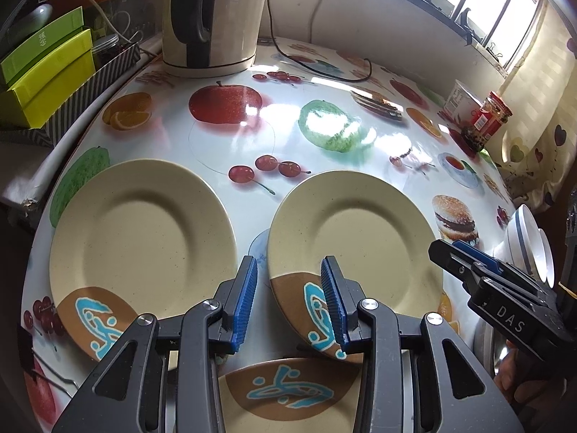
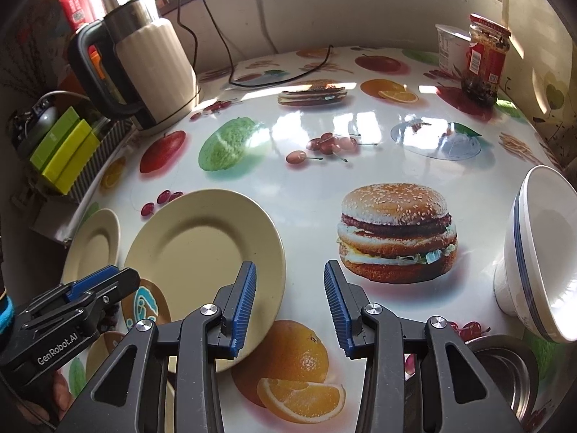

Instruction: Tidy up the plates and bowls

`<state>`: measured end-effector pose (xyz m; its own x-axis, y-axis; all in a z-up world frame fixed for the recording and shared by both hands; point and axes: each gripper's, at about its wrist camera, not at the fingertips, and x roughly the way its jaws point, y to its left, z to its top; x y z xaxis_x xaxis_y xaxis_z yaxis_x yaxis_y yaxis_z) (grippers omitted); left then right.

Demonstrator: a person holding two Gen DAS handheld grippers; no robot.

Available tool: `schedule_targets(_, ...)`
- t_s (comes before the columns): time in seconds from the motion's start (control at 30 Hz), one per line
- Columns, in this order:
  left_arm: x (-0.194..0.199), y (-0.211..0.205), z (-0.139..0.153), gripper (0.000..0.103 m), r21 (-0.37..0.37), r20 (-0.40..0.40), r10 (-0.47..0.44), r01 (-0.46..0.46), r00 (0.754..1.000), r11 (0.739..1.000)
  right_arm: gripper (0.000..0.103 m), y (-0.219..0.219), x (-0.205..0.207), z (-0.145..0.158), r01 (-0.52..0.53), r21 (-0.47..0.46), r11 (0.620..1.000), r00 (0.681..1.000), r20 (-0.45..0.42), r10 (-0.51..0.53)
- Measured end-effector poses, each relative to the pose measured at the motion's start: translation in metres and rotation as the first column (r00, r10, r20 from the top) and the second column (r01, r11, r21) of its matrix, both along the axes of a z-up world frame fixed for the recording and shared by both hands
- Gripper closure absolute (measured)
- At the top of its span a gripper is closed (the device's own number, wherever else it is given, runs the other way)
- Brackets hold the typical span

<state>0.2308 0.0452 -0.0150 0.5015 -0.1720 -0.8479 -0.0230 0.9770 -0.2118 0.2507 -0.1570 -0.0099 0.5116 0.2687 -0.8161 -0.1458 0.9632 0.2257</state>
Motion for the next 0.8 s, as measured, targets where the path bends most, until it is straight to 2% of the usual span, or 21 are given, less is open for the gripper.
schedule_targets(0.47,0.008,-0.003,-0.012,0.065,-0.027,-0.047,-0.008,0.007,0.999,1.000,0.064,-0.005,0.009,-0.010,0.023,0.052,0.998,0.999,-0.049,-0.020)
schedule_targets(0.63,0.010,-0.004,-0.011,0.065,-0.028,-0.041,-0.005,0.003,0.999,1.000,0.064,-0.005,0.009,-0.012,0.017,0.077,0.997,0.998,-0.061,-0.013)
schedule_targets(0.73,0.011,-0.004,-0.012,0.068,-0.018,-0.043,0.000,-0.001,0.999,1.000,0.064,-0.004,0.010,-0.011,0.019,0.091,0.996,0.998,-0.064,-0.013)
schedule_targets(0.8,0.010,-0.003,-0.012,0.069,-0.022,-0.042,0.004,-0.005,0.999,1.000,0.068,-0.003,0.010,-0.012,0.013,0.100,0.995,0.998,-0.069,-0.006)
